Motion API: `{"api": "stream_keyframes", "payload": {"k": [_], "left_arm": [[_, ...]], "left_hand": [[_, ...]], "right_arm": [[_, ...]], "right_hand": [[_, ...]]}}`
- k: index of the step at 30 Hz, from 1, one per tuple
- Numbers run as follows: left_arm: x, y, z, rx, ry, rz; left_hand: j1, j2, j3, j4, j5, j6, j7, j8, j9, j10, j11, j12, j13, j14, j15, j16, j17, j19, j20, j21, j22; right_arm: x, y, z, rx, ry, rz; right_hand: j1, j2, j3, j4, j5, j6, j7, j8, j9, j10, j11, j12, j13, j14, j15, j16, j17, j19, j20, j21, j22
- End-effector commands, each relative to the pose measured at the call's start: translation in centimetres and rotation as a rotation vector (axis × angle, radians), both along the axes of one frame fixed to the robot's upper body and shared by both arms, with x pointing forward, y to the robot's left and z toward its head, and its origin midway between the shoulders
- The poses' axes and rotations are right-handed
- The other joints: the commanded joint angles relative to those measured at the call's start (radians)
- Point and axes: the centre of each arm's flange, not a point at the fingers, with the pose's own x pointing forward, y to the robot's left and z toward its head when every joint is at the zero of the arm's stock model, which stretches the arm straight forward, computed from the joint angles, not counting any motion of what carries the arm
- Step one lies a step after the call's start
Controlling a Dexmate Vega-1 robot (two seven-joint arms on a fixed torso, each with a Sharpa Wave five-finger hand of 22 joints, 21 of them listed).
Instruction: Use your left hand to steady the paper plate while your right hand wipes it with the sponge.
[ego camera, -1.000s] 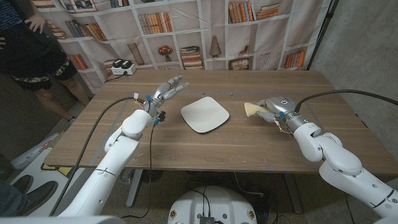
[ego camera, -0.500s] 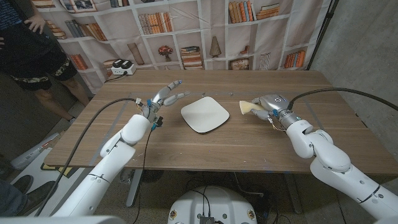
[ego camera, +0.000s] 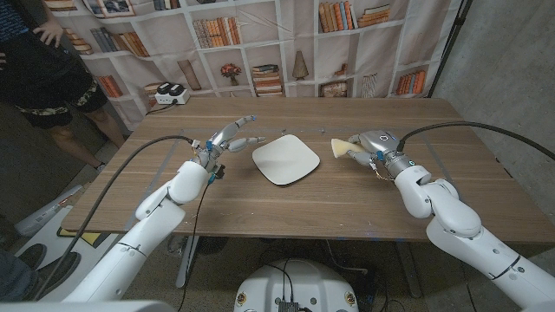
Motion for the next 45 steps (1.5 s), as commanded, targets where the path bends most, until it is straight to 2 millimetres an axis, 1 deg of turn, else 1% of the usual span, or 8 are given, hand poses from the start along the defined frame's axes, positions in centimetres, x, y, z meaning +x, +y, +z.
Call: {"api": "stream_keyframes", "payload": {"k": [1,10,24,37,39,40,42,45], "left_arm": [[-0.4,-0.2,0.2,0.152,-0.025,0.052],[-0.9,-0.6,0.0,0.249,-0.056,0.099],[-0.9,-1.8,-1.6,0.353,-0.040,0.089],[-0.8,-2.1,-2.8,0.417,0.005,0.099],[-0.8,-2.1,-2.9,0.421,0.009,0.100],[-0.8,-2.1,-2.9,0.426,0.012,0.100],[-0.7,-2.1,-3.0,0.434,0.015,0.100],[-0.6,-2.2,-3.2,0.439,0.038,0.091]], "left_hand": [[-0.007,0.001,0.000,0.014,-0.006,0.082,-0.011,0.021,0.004,0.073,-0.008,0.017,0.004,0.042,-0.070,0.007,0.005,0.012,-0.044,0.005,0.001],[-0.016,-0.001,-0.001,0.026,-0.009,0.182,-0.018,0.038,0.002,0.162,-0.023,0.025,0.004,0.129,-0.085,0.019,0.004,0.047,-0.051,0.012,0.001],[0.002,-0.007,0.004,0.022,-0.010,0.199,-0.026,0.019,0.002,0.179,-0.031,0.004,0.004,0.152,-0.098,0.006,0.004,0.145,-0.071,0.038,0.002],[0.003,-0.014,0.001,0.024,-0.012,0.238,-0.034,0.021,0.002,0.215,-0.041,0.005,0.004,0.180,-0.110,0.007,0.005,0.171,-0.082,0.041,0.002],[0.002,-0.016,0.001,0.024,-0.012,0.244,-0.035,0.022,0.002,0.219,-0.041,0.005,0.004,0.182,-0.110,0.006,0.005,0.174,-0.082,0.041,0.002],[0.001,-0.017,0.000,0.025,-0.013,0.243,-0.032,0.019,0.002,0.217,-0.020,0.002,0.004,0.183,-0.109,0.005,0.005,0.175,-0.079,0.040,0.002],[0.000,-0.017,-0.001,0.026,-0.013,0.245,-0.033,0.018,0.002,0.221,-0.012,0.002,0.005,0.186,-0.109,0.005,0.005,0.177,-0.080,0.040,0.003],[-0.002,-0.016,-0.001,0.028,-0.013,0.248,-0.030,0.016,0.002,0.227,-0.013,0.001,0.005,0.189,-0.109,0.004,0.006,0.178,-0.079,0.039,0.003]], "right_arm": [[0.4,0.5,-0.1,0.006,0.004,0.000],[0.6,0.9,-0.1,0.000,0.007,0.000],[0.6,1.0,0.0,-0.008,0.007,-0.002],[1.1,2.4,0.9,-0.053,-0.004,0.043],[1.3,2.6,1.0,-0.061,-0.002,0.049],[1.3,2.7,1.1,-0.066,-0.002,0.053],[1.5,3.0,1.2,-0.073,0.000,0.061],[1.8,3.6,1.4,-0.084,0.000,0.071]], "right_hand": [[0.006,0.000,0.007,-0.001,0.008,0.003,-0.007,-0.006,0.001,0.001,0.000,-0.004,0.004,-0.004,-0.150,0.000,0.003,-0.001,-0.135,0.000,0.004],[0.004,0.002,0.007,0.002,0.008,0.001,-0.009,-0.008,0.001,-0.001,-0.001,-0.007,0.004,-0.008,-0.151,-0.001,0.004,-0.003,-0.134,0.000,0.004],[0.003,0.003,0.009,0.002,0.008,0.003,-0.008,-0.010,0.001,-0.002,-0.001,-0.011,0.004,-0.008,-0.151,-0.002,0.005,-0.006,-0.133,-0.001,0.004],[0.004,0.002,0.010,0.002,0.009,0.004,-0.008,-0.013,0.001,0.001,-0.003,-0.014,0.004,-0.007,-0.152,-0.002,0.005,-0.006,-0.132,-0.001,0.004],[0.004,0.001,0.010,0.002,0.009,0.005,-0.008,-0.013,0.001,0.001,-0.003,-0.014,0.004,-0.008,-0.152,-0.002,0.005,-0.006,-0.132,-0.001,0.004],[0.004,0.001,0.010,0.001,0.009,0.005,-0.008,-0.013,0.001,0.001,-0.003,-0.014,0.004,-0.008,-0.151,-0.002,0.004,-0.006,-0.132,-0.001,0.004],[0.004,0.001,0.010,0.001,0.009,0.005,-0.009,-0.013,0.001,0.001,-0.003,-0.014,0.004,-0.007,-0.150,-0.002,0.004,-0.006,-0.132,0.000,0.004],[0.004,0.000,0.010,0.001,0.009,0.004,-0.008,-0.014,0.002,0.000,-0.003,-0.015,0.005,-0.010,-0.149,-0.003,0.004,-0.006,-0.132,0.000,0.005]]}}
